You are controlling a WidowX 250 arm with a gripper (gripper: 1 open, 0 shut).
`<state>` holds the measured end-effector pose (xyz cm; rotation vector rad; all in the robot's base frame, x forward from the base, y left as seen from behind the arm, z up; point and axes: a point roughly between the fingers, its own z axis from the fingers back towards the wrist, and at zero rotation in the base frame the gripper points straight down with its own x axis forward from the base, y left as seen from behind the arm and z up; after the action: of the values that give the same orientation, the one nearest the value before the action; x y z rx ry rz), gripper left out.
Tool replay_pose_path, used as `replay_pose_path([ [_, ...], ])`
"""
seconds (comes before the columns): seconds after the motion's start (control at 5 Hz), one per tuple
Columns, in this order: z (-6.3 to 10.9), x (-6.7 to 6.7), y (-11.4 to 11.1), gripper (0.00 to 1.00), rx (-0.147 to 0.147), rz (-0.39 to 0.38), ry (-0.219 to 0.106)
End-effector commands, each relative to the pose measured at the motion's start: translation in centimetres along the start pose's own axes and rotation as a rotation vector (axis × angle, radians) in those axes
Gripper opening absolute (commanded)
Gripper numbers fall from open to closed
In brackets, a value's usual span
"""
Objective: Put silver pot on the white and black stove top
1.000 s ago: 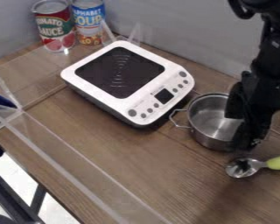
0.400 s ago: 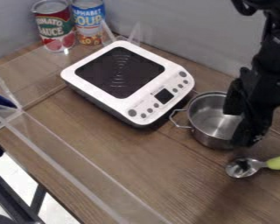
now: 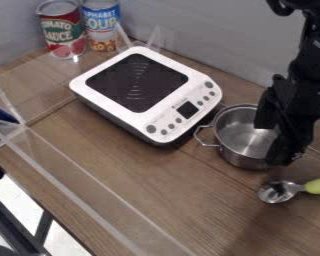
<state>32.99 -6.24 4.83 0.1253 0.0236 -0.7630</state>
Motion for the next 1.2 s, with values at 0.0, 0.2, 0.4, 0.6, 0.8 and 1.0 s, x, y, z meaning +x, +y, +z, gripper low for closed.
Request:
replay_pose_path([
  [0.0, 2.3, 0.2, 1.6, 1.00, 0.059, 0.042, -0.062],
  [0.2, 2.0, 0.1, 1.7, 1.00, 0.062, 0.060, -0.057],
  [0.4, 1.6, 0.0, 1.8, 1.00, 0.066, 0.073, -0.053],
  [0.6, 1.2, -0.1, 1.9, 1.00, 0.070, 0.086, -0.049],
  [0.8, 0.3, 0.0, 1.9, 1.00, 0.070, 0.095, -0.044],
  [1.0, -0.3, 0.0, 2.0, 1.00, 0.070, 0.106, -0.040],
])
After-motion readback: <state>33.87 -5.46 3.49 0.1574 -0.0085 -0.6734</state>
